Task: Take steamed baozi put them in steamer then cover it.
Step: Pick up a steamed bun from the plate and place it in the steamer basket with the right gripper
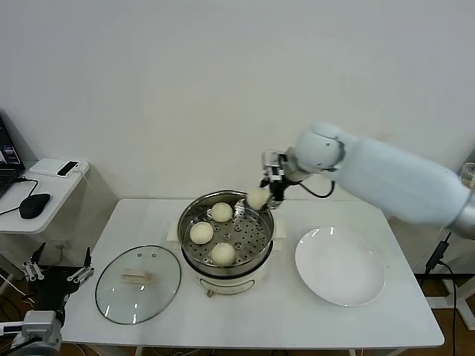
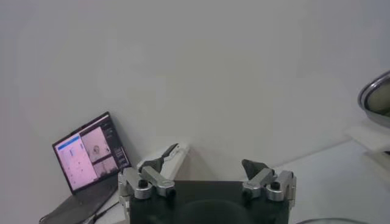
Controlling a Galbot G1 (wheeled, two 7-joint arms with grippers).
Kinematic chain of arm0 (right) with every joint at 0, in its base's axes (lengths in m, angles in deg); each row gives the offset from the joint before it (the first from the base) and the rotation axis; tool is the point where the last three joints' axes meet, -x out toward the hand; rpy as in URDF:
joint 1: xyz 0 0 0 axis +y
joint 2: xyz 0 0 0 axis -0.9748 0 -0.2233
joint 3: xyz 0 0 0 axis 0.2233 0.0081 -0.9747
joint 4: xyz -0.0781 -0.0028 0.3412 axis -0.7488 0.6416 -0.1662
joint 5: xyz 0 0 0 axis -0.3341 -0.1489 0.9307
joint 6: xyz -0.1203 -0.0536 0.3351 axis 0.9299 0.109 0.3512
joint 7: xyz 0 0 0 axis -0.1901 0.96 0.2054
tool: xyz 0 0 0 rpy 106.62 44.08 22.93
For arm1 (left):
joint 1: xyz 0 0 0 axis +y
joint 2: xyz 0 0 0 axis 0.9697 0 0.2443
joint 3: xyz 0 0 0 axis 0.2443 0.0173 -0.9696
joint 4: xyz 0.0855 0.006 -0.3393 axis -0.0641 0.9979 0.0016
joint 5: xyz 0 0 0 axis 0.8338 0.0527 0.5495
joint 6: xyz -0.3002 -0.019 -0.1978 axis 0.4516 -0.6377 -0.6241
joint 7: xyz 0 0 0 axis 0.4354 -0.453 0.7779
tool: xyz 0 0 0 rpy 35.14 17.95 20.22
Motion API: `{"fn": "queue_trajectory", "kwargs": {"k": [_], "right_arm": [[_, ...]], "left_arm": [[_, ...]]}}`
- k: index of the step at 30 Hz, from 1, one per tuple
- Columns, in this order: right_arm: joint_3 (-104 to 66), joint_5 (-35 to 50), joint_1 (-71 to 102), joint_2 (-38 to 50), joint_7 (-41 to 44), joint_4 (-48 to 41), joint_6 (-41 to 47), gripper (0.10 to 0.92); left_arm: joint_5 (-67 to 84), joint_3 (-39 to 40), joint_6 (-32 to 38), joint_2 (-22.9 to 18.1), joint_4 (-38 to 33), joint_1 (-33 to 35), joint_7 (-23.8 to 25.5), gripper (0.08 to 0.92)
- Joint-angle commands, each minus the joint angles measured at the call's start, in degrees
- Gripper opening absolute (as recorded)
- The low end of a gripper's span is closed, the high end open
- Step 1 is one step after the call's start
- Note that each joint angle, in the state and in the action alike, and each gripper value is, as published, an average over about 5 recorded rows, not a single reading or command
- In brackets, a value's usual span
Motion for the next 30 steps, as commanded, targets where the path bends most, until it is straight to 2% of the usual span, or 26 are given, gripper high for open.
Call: {"fn": "queue_trajectory", "kwargs": {"k": [1,10,27,30], "right_arm": [[4.35,6.87,1.68,-10.15,-5.28,-3.44,5.26,0.619],[4.30,2.01,6.26,-10.00,-5.00,-6.08,5.31,0.619],[3.66,-1.84,8.33,-8.68,-4.70,-5.90,5.18,0.619],[2.78,-1.92,8.00,-8.35,-4.75,-5.45,5.19,0.651]], "left_arm": [[-0.01,-0.12,0.15,-0.01,0.76,-0.21,-0.07,0.823],[0.04,-0.14,0.28,0.19,1.61,-0.58,-0.09,0.823],[0.08,-0.04,0.37,0.19,2.40,-0.99,-0.09,0.823],[0.08,-0.12,0.43,0.16,2.49,-0.92,-0.09,0.823]]}}
